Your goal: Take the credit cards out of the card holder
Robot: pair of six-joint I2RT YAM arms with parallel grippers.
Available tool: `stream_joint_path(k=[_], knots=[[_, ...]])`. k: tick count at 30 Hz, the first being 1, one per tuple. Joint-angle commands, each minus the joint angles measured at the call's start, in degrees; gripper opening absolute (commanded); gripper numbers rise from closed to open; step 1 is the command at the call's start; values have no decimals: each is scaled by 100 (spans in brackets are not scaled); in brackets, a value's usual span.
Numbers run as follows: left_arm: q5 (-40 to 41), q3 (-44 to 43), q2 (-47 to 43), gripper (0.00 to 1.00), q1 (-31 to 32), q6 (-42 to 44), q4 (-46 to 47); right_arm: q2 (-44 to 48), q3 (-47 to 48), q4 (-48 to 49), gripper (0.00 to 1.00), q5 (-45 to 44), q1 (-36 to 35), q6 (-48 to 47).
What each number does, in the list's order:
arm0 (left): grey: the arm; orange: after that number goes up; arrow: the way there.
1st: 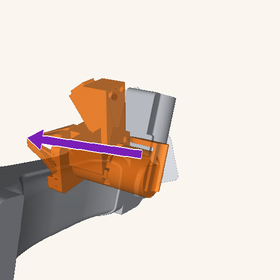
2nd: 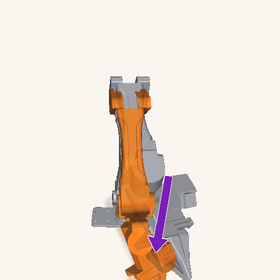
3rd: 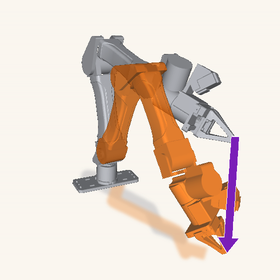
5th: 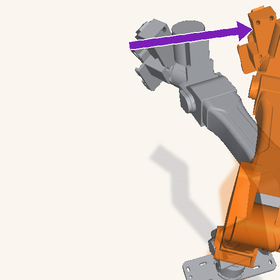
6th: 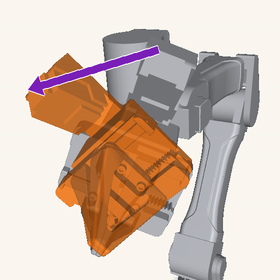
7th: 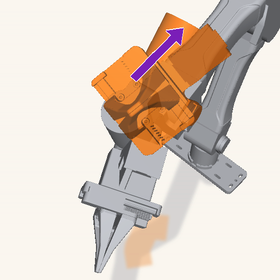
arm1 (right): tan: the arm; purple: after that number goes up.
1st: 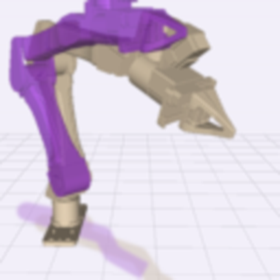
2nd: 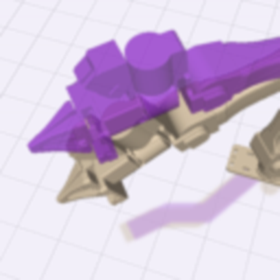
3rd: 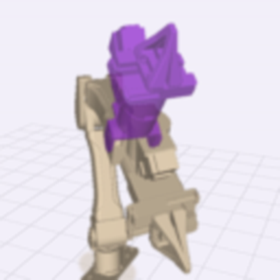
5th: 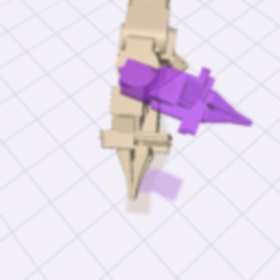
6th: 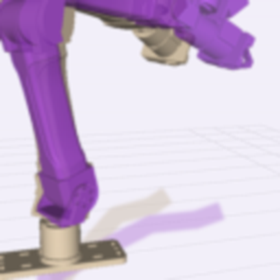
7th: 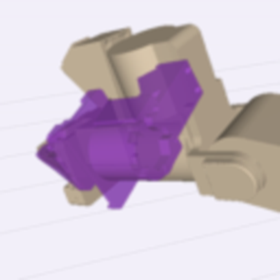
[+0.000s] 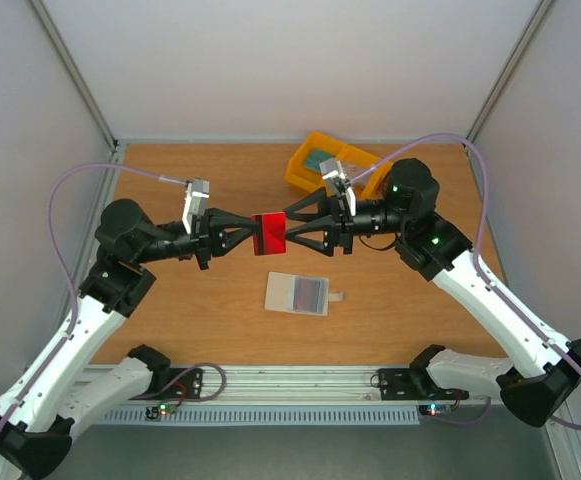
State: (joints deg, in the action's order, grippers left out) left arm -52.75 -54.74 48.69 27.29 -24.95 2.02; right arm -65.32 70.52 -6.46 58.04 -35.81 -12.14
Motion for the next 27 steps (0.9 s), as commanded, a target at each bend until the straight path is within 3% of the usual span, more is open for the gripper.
stream_joint_path(k=[1, 6, 11, 17, 18, 19, 20, 21, 22, 24, 27], knots=[[13, -12, -124, 0, 47, -171, 415, -132, 187, -269, 55, 150, -322, -316], [67, -14, -118, 0, 49, -311, 513, -203, 199, -703, 41, -108, -504, -597], [128, 124, -190, 0, 46, -292, 502, -331, 392, -921, 2, -200, -504, -634], [254, 214, -319, 0, 49, -409, 438, -194, 561, -1375, 1, -1067, -501, -811], [464, 255, -359, 4, 49, -427, 353, -190, 641, -1566, 1, -1233, -505, -943], [683, 321, -418, 25, 44, -472, 234, -218, 762, -1877, 1, -1470, -506, -1129], [954, 403, -497, 55, 36, -523, 85, -272, 950, -2251, 1, -1920, -506, -1321], [1264, 482, -602, 91, 14, -585, -115, -368, 1174, -2672, 1, -2350, -495, -1574], [1538, 574, -716, 98, -20, -602, -381, -484, 1431, -3150, 1, -2953, -482, -1824], [2053, 769, -998, 99, -124, -438, -994, -957, 2026, -4099, 1, -4436, -440, -2507], [3108, 1071, -1445, 99, -287, 7, -1733, -1922, 2896, -5190, 1, -7680, -271, -3465]])
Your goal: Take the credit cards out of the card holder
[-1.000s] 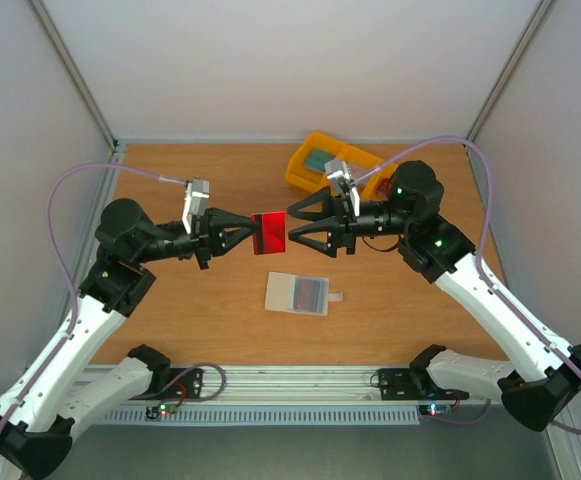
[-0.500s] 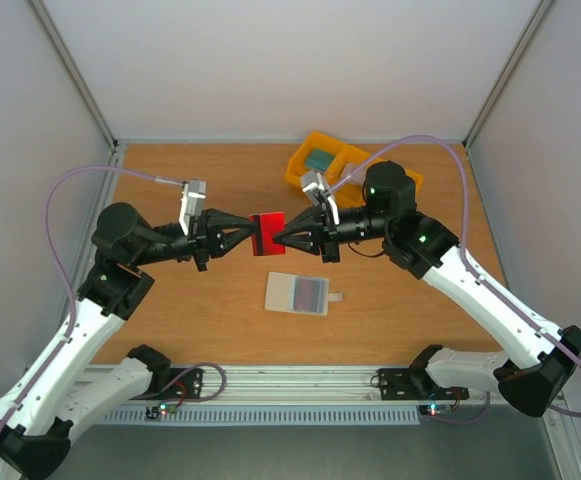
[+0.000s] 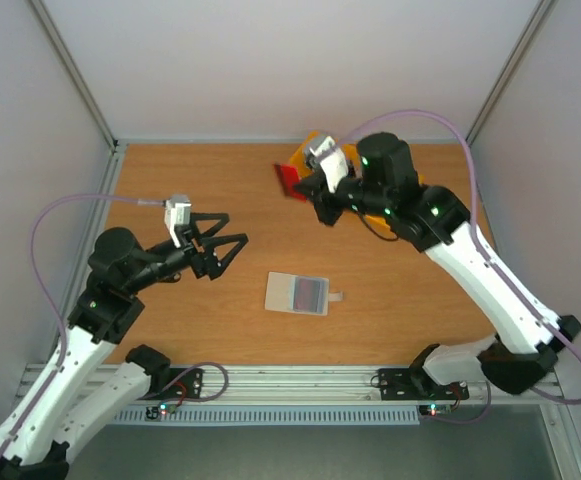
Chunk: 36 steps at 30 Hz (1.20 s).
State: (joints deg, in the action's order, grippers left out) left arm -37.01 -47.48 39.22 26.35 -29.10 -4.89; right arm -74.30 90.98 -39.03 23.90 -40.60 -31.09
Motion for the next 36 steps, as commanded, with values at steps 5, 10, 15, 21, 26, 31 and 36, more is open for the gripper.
stream_joint_path(k=[5, 10, 15, 21, 26, 31, 36], knots=[[2449, 1234, -1176, 99, -677, 225, -1366, -2510, 1387, -2534, 1, -7098, 1112, -2276], [3033, 1690, -1560, 99, -981, 203, -2055, -2686, 1330, -2196, 1, -6425, 1967, -2326], [3121, 2310, -1889, 99, -1252, 163, -1836, -3212, 631, -797, 1, -6589, 2265, -3594], [2970, 2564, -2058, 100, -1425, 322, -1469, -3796, 835, -469, 1, -5870, 2643, -3556], [2903, 2656, -2041, 99, -1431, 319, -1312, -4386, 1109, -302, 1, -5726, 2674, -4077], [2918, 2661, -2021, 99, -1457, 343, -1337, -4479, 889, -246, 1, -5757, 2816, -3976], [2837, 2674, -1912, 99, -1468, 321, -1296, -4545, 688, -19, 1, -5814, 2947, -4140]])
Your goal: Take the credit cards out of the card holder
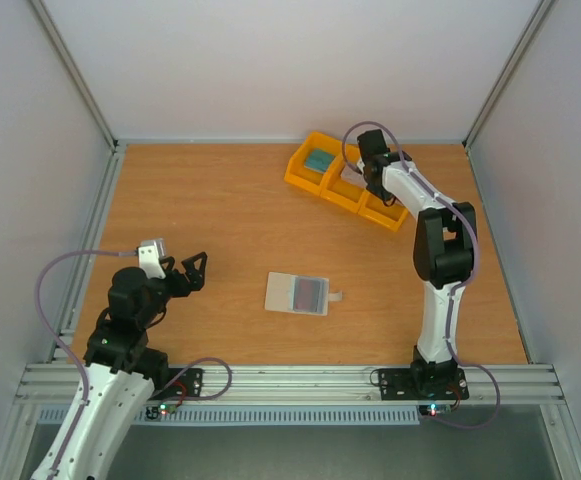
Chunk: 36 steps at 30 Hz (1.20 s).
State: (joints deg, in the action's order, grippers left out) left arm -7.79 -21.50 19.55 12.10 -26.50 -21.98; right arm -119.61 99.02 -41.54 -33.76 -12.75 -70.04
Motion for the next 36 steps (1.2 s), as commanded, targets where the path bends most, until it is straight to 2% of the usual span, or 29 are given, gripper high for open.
stream_joint_path(k=[1, 22, 24, 31, 36], knots=[[-83, 75, 72, 99, -41, 63, 414, -63, -93, 217, 1, -55, 194, -242], [-117, 103, 225, 99, -50, 49, 458, -843, 367, 473, 1, -320, 264, -555], [-122, 102, 238, 99, -52, 45, 468, -858, 305, 585, 8, -351, 280, -617], [-159, 111, 239, 99, -50, 31, 494, -903, 327, 543, 52, -363, 290, -627], [-193, 128, 223, 99, -51, 23, 518, -766, 341, 274, 76, -172, 306, -572]])
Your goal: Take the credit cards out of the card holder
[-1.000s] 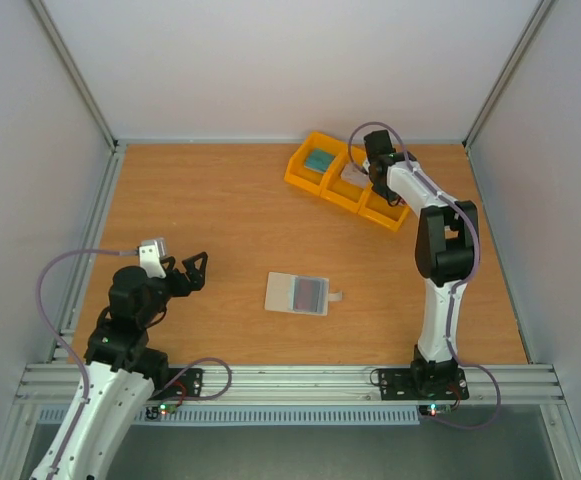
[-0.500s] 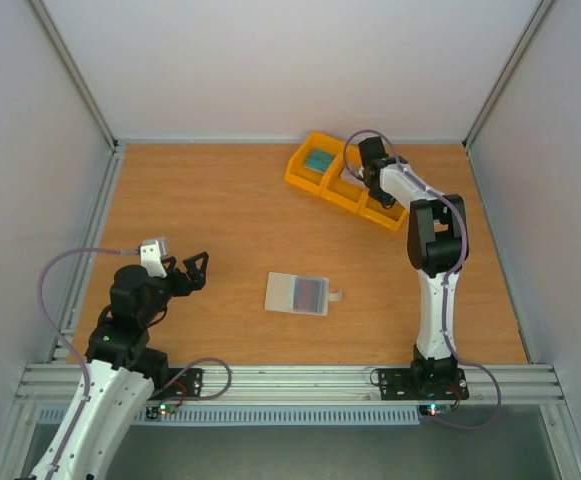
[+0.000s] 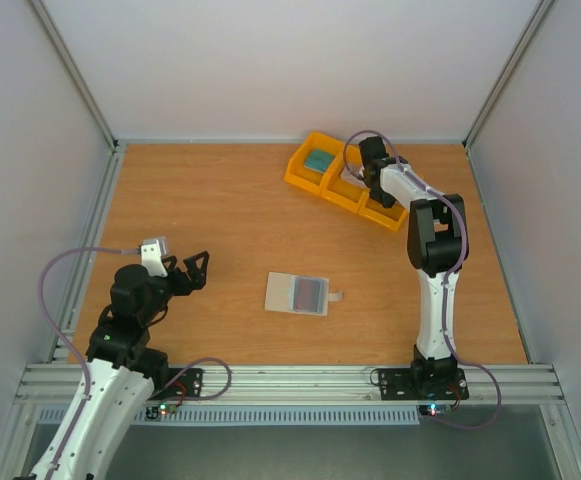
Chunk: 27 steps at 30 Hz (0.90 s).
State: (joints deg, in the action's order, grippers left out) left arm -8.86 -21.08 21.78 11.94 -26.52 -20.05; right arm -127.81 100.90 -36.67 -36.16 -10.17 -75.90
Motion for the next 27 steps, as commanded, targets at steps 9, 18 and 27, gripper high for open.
stream_joint_path(k=[9, 18, 27], knots=[[-133, 87, -38, 99, -35, 29, 343, 32, 390, -214, 89, -87, 145, 114], [-159, 98, -59, 99, -35, 40, 344, -198, 502, 33, 98, -305, 172, 82], [-236, 104, -49, 99, -36, 21, 379, 194, 841, -1460, 99, 1129, 209, 838]])
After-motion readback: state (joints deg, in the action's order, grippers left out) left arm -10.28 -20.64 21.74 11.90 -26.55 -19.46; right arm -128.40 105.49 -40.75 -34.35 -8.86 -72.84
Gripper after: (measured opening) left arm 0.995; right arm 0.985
